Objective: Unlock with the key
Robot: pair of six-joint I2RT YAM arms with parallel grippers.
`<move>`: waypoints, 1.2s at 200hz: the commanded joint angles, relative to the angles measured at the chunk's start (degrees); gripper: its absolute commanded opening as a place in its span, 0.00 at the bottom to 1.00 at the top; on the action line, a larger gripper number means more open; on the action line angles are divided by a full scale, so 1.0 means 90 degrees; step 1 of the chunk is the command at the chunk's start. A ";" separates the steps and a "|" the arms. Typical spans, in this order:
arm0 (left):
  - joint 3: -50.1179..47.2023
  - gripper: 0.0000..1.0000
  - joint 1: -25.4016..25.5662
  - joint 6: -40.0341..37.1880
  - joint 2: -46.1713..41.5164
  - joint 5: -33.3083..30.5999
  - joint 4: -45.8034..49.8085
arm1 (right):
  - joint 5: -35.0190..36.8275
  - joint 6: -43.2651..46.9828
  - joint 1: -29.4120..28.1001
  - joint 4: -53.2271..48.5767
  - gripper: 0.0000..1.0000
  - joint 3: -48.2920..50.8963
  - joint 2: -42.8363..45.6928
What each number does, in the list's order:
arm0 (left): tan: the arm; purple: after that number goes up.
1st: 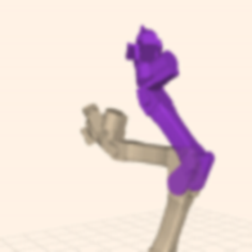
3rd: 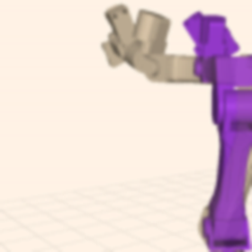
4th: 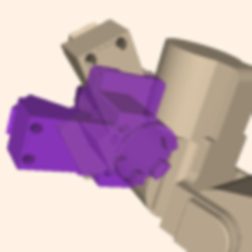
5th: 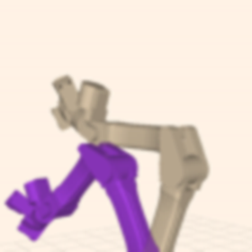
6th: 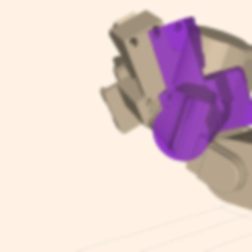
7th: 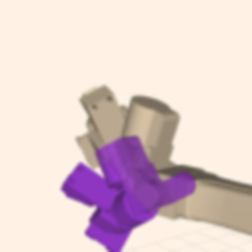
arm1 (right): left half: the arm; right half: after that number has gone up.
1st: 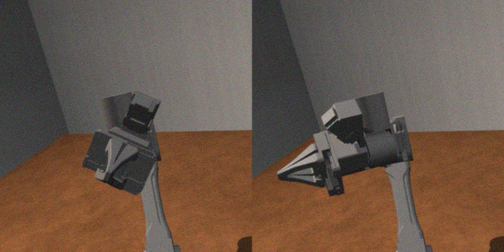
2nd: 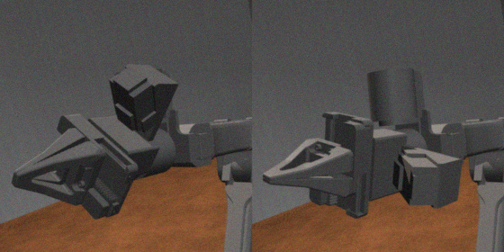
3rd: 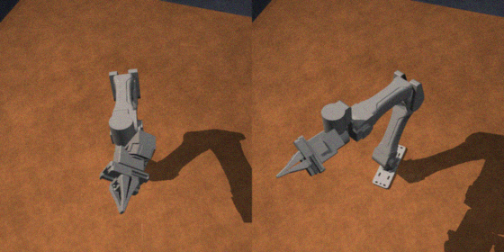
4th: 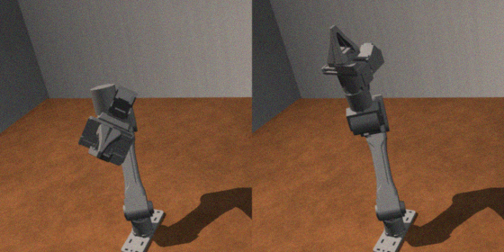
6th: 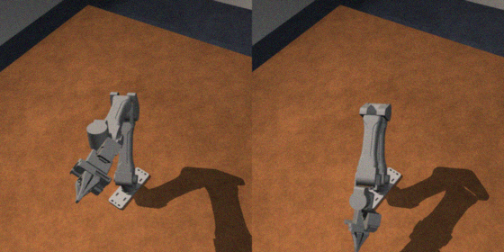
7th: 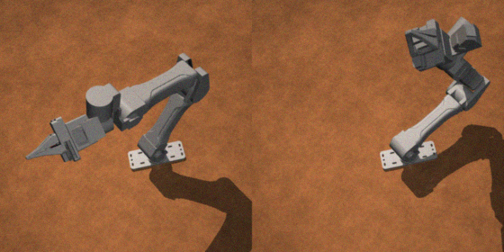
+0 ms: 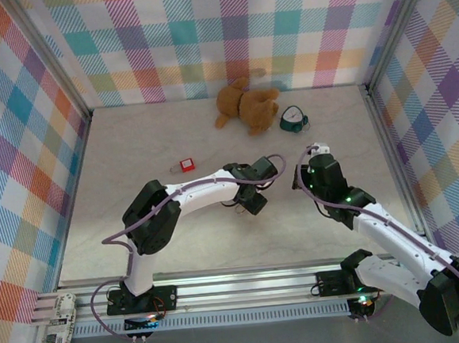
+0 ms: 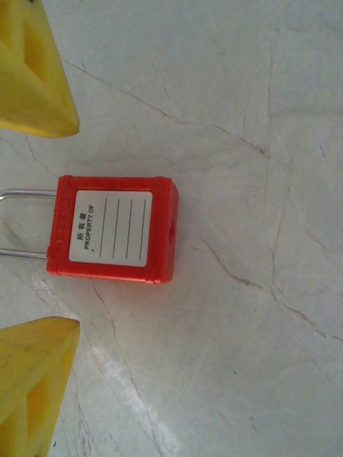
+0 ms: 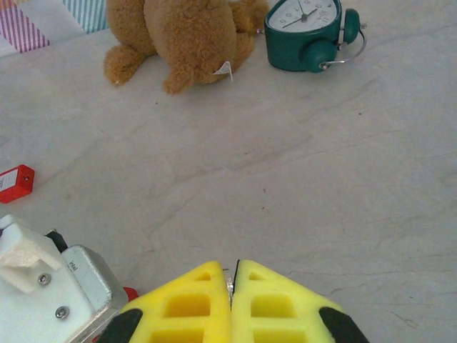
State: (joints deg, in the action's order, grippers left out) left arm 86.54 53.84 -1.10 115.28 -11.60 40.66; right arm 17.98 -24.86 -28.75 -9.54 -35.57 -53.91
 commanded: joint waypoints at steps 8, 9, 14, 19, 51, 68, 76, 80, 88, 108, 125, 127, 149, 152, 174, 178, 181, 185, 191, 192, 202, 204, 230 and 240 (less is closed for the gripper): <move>0.0487 0.66 -0.0035 -0.0170 0.0322 0.0075 0.0869 | -0.0118 -0.0077 0.0115 -0.0058 0.00 0.0160 0.0172; 0.0494 0.66 -0.0035 -0.0175 0.0334 0.0076 0.0875 | -0.0120 -0.0078 0.0112 -0.0060 0.00 0.0167 0.0176; 0.0524 0.65 -0.0035 -0.0181 0.0371 0.0083 0.0889 | -0.0136 -0.0077 0.0132 -0.0060 0.00 0.0181 0.0182; 0.0547 0.65 -0.0035 -0.0187 0.0413 0.0086 0.0891 | -0.0150 -0.0079 0.0139 -0.0057 0.00 0.0188 0.0181; 0.0671 0.63 -0.0074 -0.0192 0.0613 0.0028 0.0955 | -0.0247 -0.0096 0.0155 -0.0051 0.00 0.0232 0.0301; 0.0706 0.64 -0.0122 -0.0201 0.0665 0.0028 0.0959 | -0.0276 -0.0104 0.0158 -0.0096 0.00 0.0247 0.0393; 0.0716 0.64 -0.0142 -0.0224 0.0667 0.0039 0.0940 | -0.0280 -0.0104 0.0157 -0.0114 0.00 0.0242 0.0409; 0.0724 0.63 -0.0151 -0.0237 0.0681 0.0064 0.0928 | -0.0288 -0.0099 0.0156 -0.0119 0.00 0.0248 0.0415; 0.0759 0.63 -0.0173 -0.0265 0.0706 0.0114 0.0940 | -0.0293 -0.0084 0.0160 -0.0130 0.00 0.0258 0.0415; 0.0837 0.63 -0.0291 -0.0307 0.0840 0.0306 0.0950 | -0.0316 -0.0079 0.0153 -0.0131 0.00 0.0272 0.0447; 0.0853 0.62 -0.0345 -0.0307 0.0925 0.0409 0.0913 | -0.0319 -0.0092 0.0152 -0.0155 0.00 0.0278 0.0463; 0.0853 0.61 -0.0352 -0.0309 0.0934 0.0409 0.0912 | -0.0318 -0.0090 0.0156 -0.0159 0.00 0.0282 0.0468; 0.0914 0.61 -0.0409 -0.0331 0.1040 0.0449 0.0911 | -0.0337 -0.0101 0.0158 -0.0171 0.00 0.0297 0.0462; 0.0922 0.60 -0.0420 -0.0328 0.1060 0.0463 0.0904 | -0.0337 -0.0108 0.0152 -0.0170 0.00 0.0300 0.0455; 0.1006 0.57 -0.0459 -0.0337 0.1152 0.0544 0.0936 | -0.0306 -0.0090 0.0157 -0.0178 0.00 0.0334 0.0454; 0.1018 0.57 -0.0461 -0.0336 0.1160 0.0553 0.0951 | -0.0308 -0.0088 0.0156 -0.0179 0.00 0.0339 0.0462; 0.1019 0.56 -0.0456 -0.0338 0.1173 0.0546 0.0953 | -0.0307 -0.0089 0.0157 -0.0175 0.00 0.0339 0.0465; 0.1027 0.56 -0.0463 -0.0336 0.1186 0.0547 0.0951 | -0.0307 -0.0081 0.0158 -0.0177 0.00 0.0334 0.0466; 0.1036 0.55 -0.0475 -0.0336 0.1215 0.0564 0.0955 | -0.0309 -0.0066 0.0158 -0.0179 0.00 0.0329 0.0465; 0.1037 0.55 -0.0475 -0.0336 0.1214 0.0565 0.0958 | -0.0313 -0.0064 0.0158 -0.0180 0.00 0.0329 0.0466; 0.1071 0.53 -0.0470 -0.0341 0.1269 0.0576 0.0986 | -0.0308 -0.0048 0.0162 -0.0189 0.00 0.0314 0.0481; 0.1076 0.53 -0.0474 -0.0338 0.1286 0.0576 0.0996 | -0.0298 -0.0050 0.0159 -0.0185 0.00 0.0313 0.0487; 0.0948 0.47 -0.0472 -0.0240 0.1332 0.0243 0.0921 | -0.0298 -0.0025 0.0157 -0.0198 0.00 0.0312 0.0545; 0.0743 0.48 -0.0480 -0.0210 0.1238 0.0167 0.0755 | -0.0299 -0.0048 0.0158 -0.0199 0.00 0.0329 0.0555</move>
State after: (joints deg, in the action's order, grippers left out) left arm 95.81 50.50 -3.88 124.79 -6.00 49.39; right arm 15.77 -25.04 -27.68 -11.31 -33.41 -50.17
